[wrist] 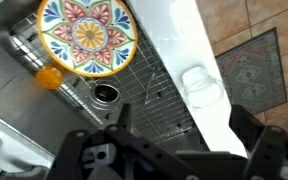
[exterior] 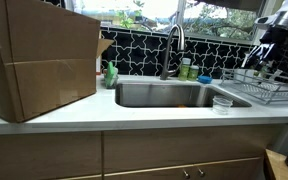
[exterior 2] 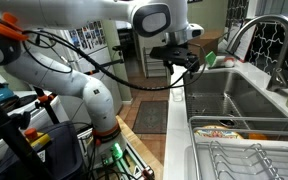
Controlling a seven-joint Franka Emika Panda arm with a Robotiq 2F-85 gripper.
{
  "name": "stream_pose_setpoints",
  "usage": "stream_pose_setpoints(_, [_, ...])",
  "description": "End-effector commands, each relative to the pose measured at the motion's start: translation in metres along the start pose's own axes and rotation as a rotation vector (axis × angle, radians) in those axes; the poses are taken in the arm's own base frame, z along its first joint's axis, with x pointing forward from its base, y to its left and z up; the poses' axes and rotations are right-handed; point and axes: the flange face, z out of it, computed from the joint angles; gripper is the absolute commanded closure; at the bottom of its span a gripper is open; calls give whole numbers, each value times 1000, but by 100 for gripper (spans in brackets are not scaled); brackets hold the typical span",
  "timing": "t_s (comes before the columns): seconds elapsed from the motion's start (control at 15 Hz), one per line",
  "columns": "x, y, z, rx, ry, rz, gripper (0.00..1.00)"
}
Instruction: Put the blue bowl in the drying rack
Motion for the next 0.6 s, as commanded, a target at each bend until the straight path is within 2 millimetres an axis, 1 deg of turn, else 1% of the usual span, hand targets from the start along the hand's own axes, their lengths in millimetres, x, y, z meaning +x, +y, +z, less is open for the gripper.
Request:
stream_pose_setpoints(0.0, [21,53,-4,-101,-88,-109,0])
stream_pose_setpoints(0.27, [36,80,-4,-122,-137,-195,0])
stream_pose_setpoints(0.33, [31,63,-7,-103,-99,-159,0])
stream_pose_setpoints(0.53, [38,75,-3,-111,-130,-177,0])
